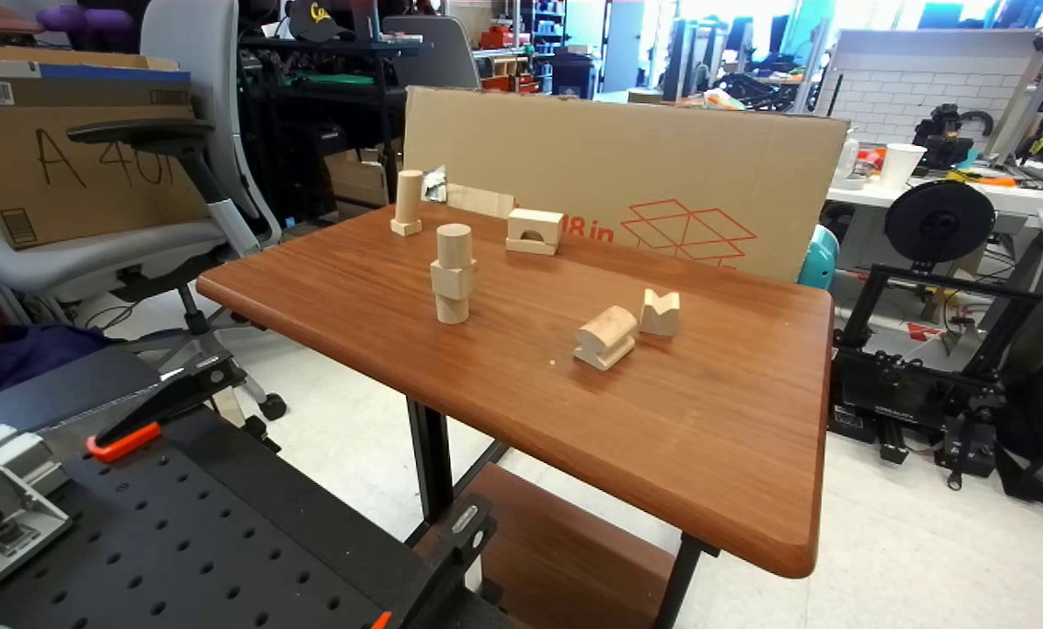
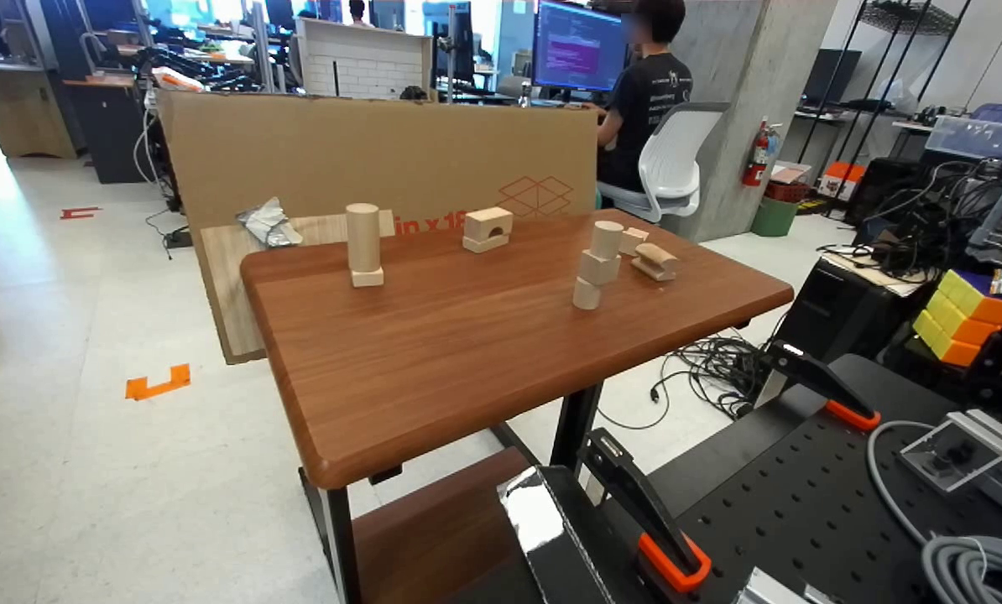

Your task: Put the wooden block that is at the right back corner on the blocks in the back

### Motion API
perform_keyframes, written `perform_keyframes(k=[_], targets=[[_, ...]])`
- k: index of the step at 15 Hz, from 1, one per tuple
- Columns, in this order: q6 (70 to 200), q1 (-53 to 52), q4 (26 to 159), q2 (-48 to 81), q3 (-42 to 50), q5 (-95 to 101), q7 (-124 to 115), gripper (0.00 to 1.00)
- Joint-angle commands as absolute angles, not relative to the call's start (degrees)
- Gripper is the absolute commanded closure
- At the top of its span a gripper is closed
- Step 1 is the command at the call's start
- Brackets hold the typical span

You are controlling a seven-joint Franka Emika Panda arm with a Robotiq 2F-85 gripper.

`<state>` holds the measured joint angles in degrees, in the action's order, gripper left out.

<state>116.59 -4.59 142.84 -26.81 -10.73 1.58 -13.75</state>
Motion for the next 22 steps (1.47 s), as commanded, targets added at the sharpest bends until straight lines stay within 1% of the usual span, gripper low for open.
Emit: perform_keyframes(k=[1, 6, 10, 16, 22], targets=[[119.64, -4.04, 139.61, -21.94, -5.58, -0.47, -7.23, 0.0], [123.41, -1.96, 134.63, -13.64, 0.19, -1.1, 0.59, 0.0], [123.91, -0.3, 128.35, -5.37, 3.48, -2.69, 7.47, 0.0], [123.47, 3.47, 120.07, 5.44, 5.28, -3.56, 15.86, 0.0], [123.87, 8.04, 112.98, 15.44, 5.7, -3.99, 18.92, 0.0]])
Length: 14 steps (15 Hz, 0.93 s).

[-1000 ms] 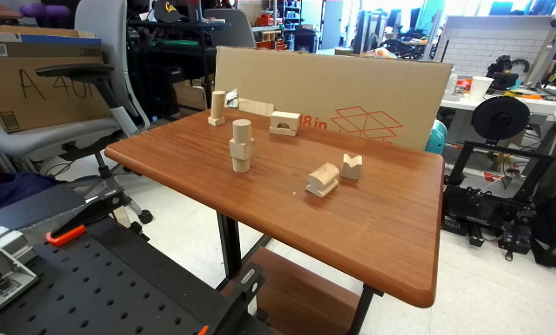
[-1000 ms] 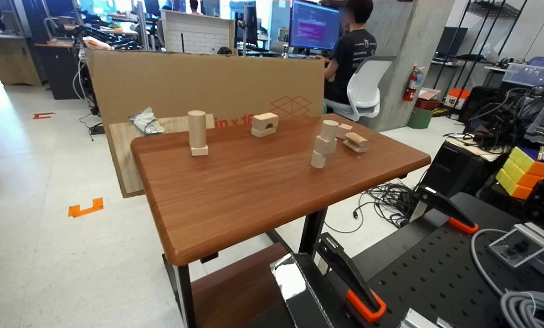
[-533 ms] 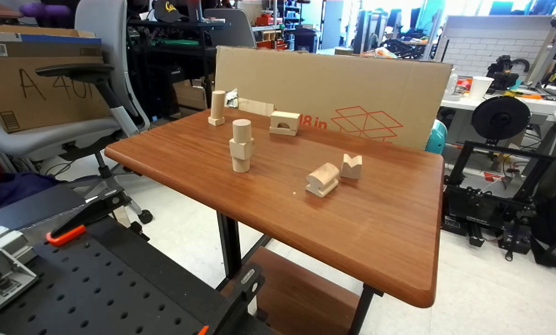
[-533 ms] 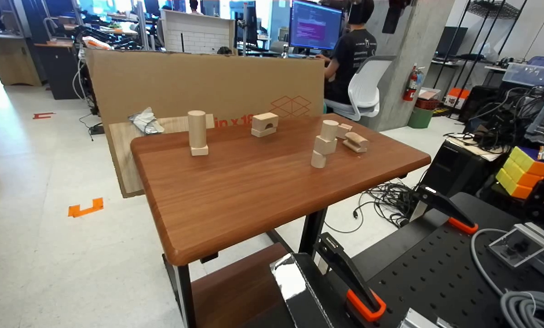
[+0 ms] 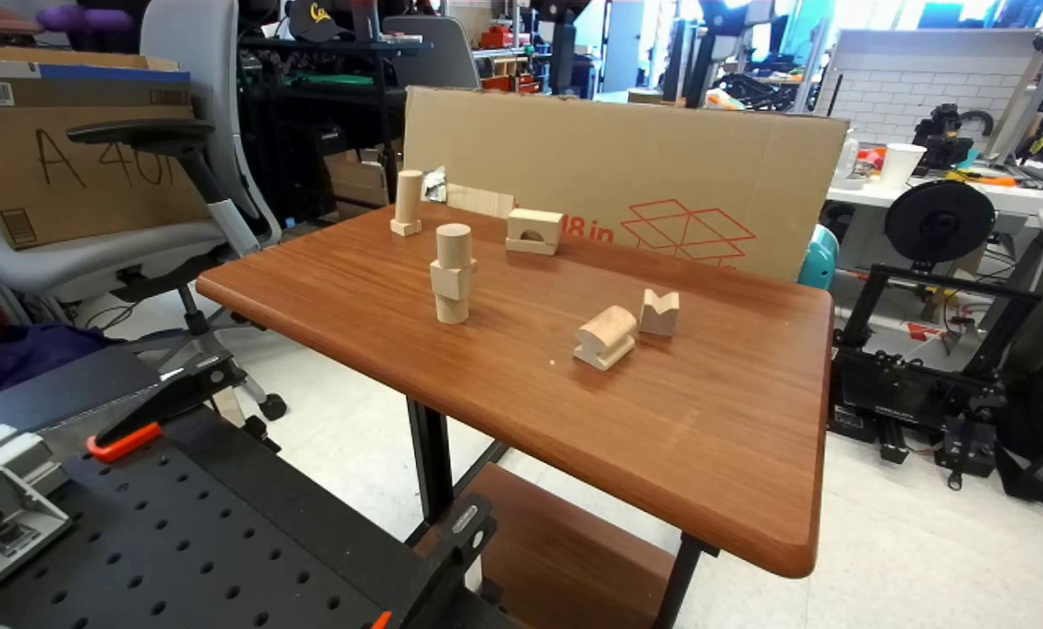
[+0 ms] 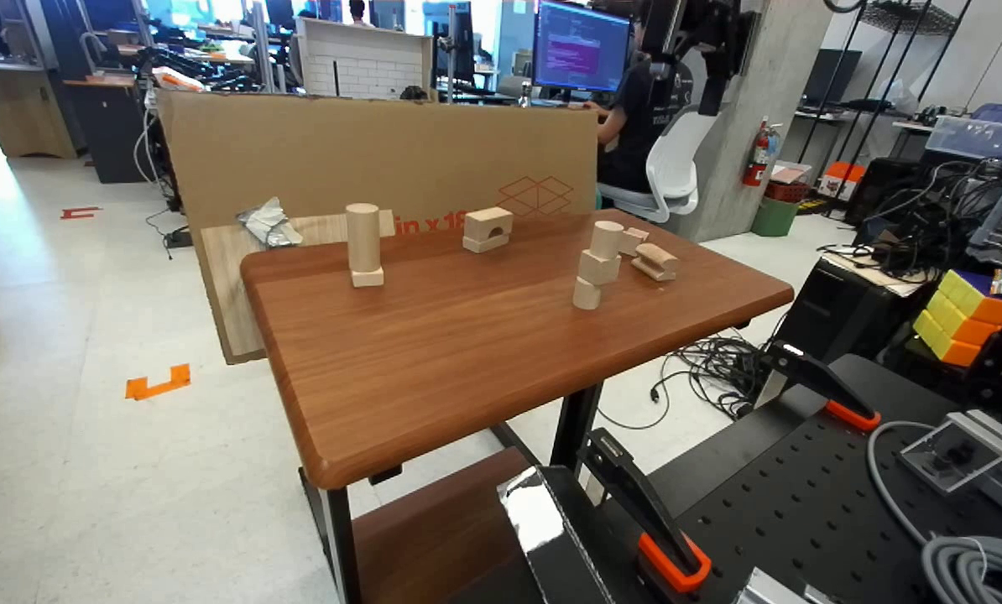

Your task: Put the wooden block that is at the right back corner on the blocks in the back

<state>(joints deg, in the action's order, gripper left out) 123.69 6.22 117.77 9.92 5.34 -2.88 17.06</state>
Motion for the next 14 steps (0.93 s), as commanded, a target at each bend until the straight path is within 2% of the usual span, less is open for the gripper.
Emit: perform_keyframes(k=[1, 14], targets=[[123.92, 8.6, 111.81, 17.11, 5.66, -3.66, 18.92, 0.0], [122.08, 8.99, 98.93, 35.22, 4.97, 4.65, 16.26, 0.0]])
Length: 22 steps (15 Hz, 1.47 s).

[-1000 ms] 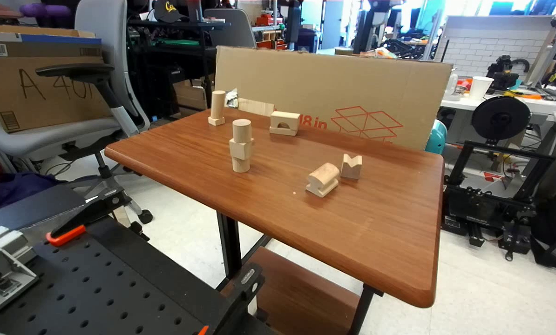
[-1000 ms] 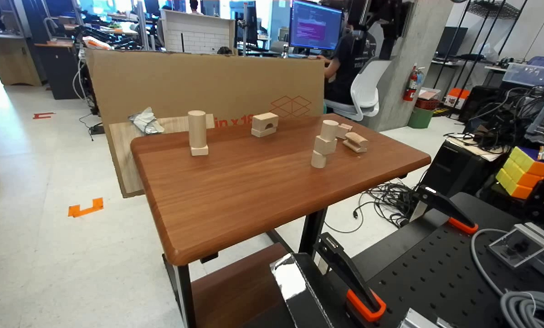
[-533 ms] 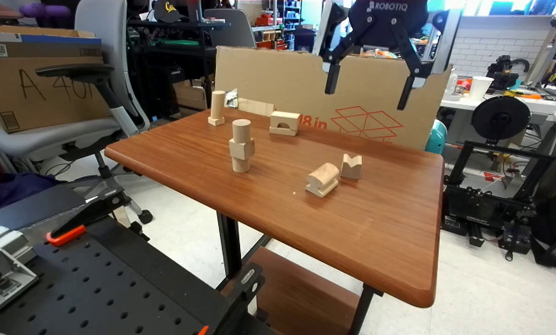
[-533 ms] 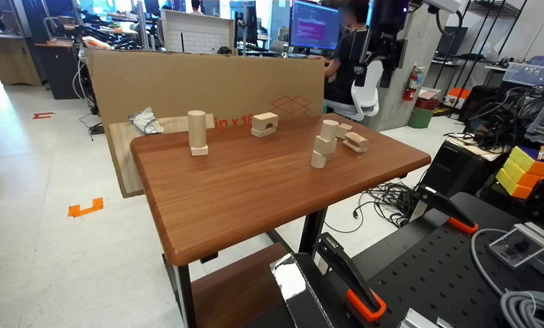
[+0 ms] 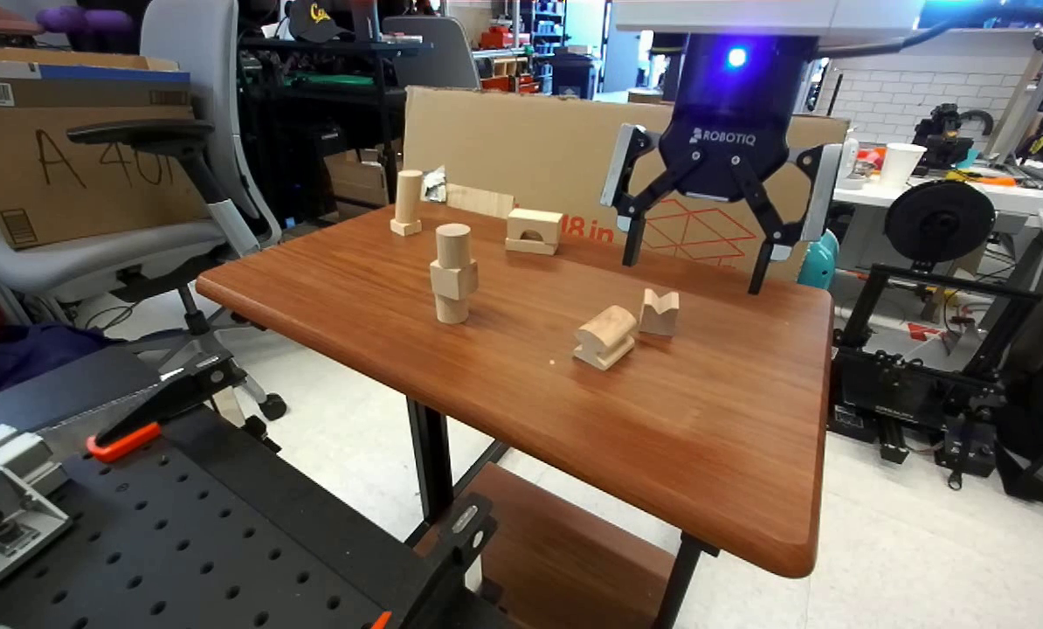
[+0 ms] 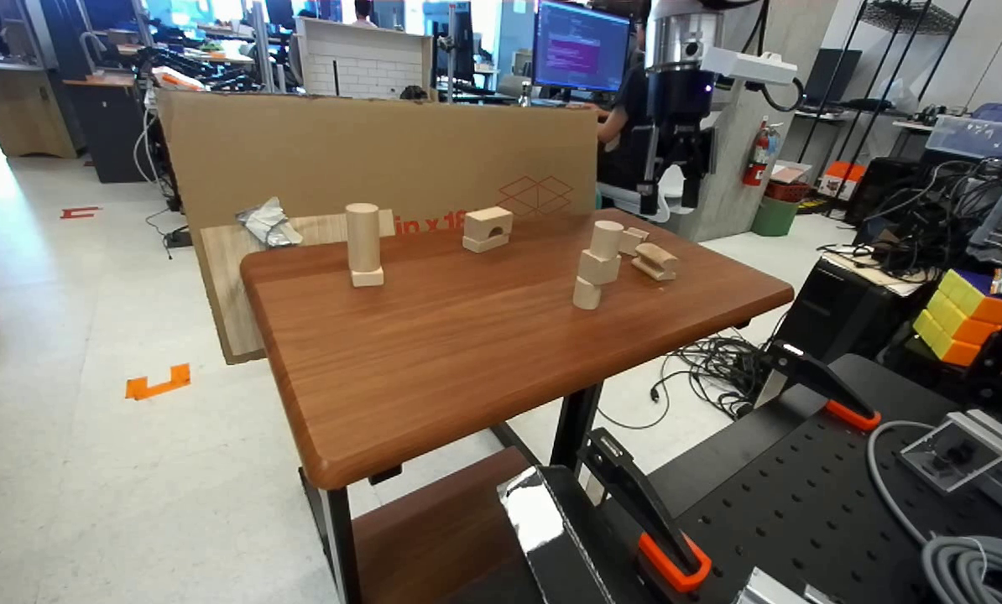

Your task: Put the wooden block that is at the right back corner on the blocks in the back

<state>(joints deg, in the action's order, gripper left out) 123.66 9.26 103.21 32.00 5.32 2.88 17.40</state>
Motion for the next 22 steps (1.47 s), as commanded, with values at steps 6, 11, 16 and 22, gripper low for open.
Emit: perform_keyframes(k=[6, 11, 16, 22], targets=[[122.38, 7.5, 96.05, 37.87, 4.56, 6.44, 14.87, 0.0], [122.08, 6.33, 95.0, 39.06, 4.44, 7.14, 13.57, 0.0], [121.51, 5.86, 94.08, 40.06, 4.67, 8.12, 13.19, 0.07], [121.09, 5.53, 93.48, 41.66, 4.89, 9.46, 12.74, 0.67]])
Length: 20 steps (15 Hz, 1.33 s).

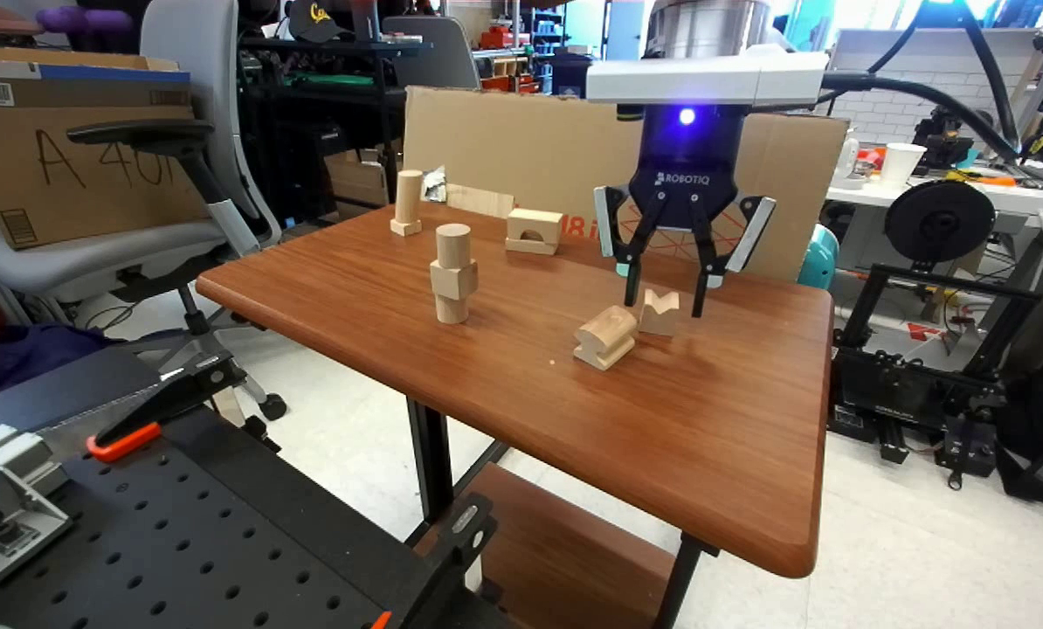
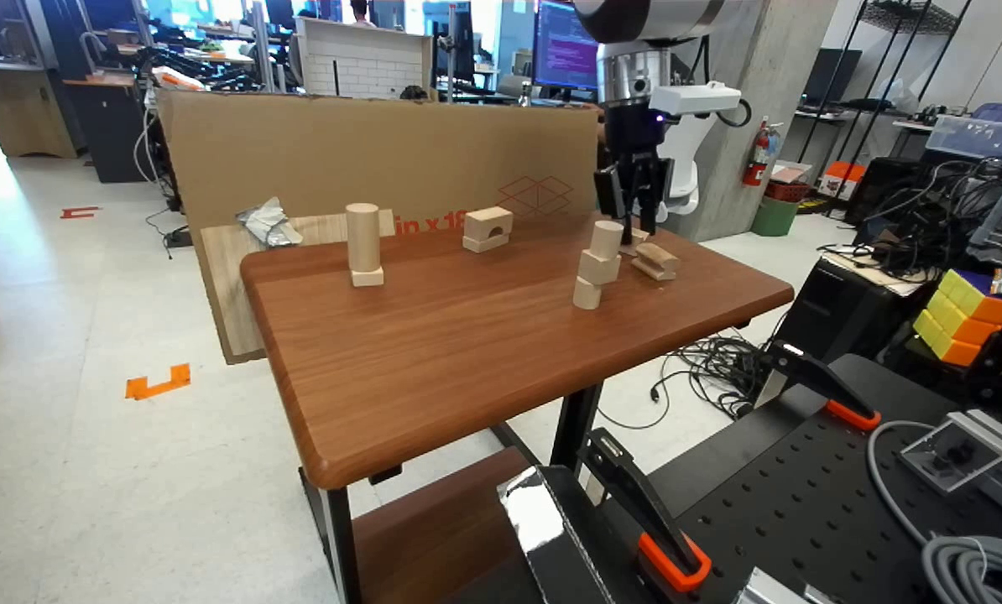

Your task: Put the wooden block that is at the right back corner on the blocks in the back

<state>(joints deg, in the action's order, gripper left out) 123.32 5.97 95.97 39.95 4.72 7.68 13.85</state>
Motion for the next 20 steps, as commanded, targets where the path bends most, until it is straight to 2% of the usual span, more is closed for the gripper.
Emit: perform_keyframes(k=[1, 3, 4, 11, 20], targets=[[121.07, 5.49, 93.37, 41.85, 4.92, 9.56, 12.65, 0.73], [120.98, 5.55, 93.53, 41.42, 4.64, 9.21, 12.71, 0.89], [120.63, 5.78, 93.91, 39.94, 4.05, 8.26, 12.96, 0.92], [119.82, 3.89, 94.0, 31.03, -0.3, 3.28, 9.36, 0.92], [115.87, -0.35, 86.82, 35.38, -2.36, -0.78, 3.97, 0.92]])
